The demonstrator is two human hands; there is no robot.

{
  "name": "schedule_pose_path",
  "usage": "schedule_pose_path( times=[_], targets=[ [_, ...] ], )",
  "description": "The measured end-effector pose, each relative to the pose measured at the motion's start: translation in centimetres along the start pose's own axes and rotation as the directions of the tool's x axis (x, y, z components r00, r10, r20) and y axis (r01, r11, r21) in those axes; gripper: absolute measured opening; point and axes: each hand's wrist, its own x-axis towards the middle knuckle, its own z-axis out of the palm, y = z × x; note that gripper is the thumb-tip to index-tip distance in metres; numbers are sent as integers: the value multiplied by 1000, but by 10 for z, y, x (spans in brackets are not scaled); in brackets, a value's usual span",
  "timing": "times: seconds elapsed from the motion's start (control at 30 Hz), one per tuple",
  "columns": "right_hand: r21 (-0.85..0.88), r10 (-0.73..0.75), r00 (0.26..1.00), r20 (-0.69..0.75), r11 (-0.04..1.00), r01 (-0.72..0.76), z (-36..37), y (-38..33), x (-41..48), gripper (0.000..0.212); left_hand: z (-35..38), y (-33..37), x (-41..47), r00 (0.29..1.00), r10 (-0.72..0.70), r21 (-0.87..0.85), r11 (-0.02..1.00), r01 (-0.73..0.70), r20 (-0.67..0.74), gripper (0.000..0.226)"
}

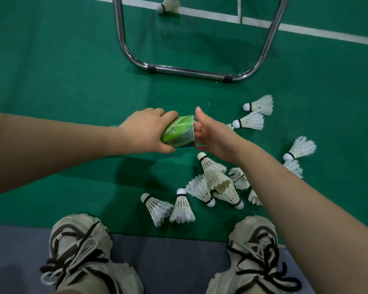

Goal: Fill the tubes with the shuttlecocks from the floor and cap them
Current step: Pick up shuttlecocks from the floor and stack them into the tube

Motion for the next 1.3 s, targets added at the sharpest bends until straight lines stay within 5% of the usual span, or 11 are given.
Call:
schedule_pose_path(
  times=[0.13,0.27,0.37,0.47,0.53,0.7,0.93,1.0,1.17,1.3],
  targets=[
    [81,7,999,52,997,-11,10,-2,2,47,-1,6,-2,999,48,12,999,-48,-13,80],
    [76,32,999,22,997,-34,14,-2,5,49,-1,11,0,999,46,11,999,-46,7,79],
    [126,-17,960,-281,990,55,12,-7,5,47,-1,14,7,1000,24,-3,1000,-24,-7,79],
    [40,-111,758,-643,983,179,1,7,-1,33,-2,14,11,1000,3,-8,1000,-3,-12,77],
    [-125,-148,701,-697,989,84,-7,26,-6,17,-2,12,11,1000,-1,-6,1000,1,-9,76],
    [-634,-3,903,-429,713,-299,-8,70,-4,47,0,14,11,1000,-2,-8,1000,2,-5,75],
    [-742,120,870,-478,475,-473,-5,79,11,41,3,16,11,1000,0,-3,1000,0,9,76],
    [-722,64,873,-484,534,-440,-7,78,13,34,4,17,12,1000,0,0,1000,0,11,77],
    [-413,-113,838,-533,900,-141,-12,57,11,39,3,14,16,1000,-12,-10,1000,12,0,77],
    [-135,-147,803,-578,987,83,-24,42,4,36,0,10,19,999,-32,-15,999,31,-7,77]
  ],
)
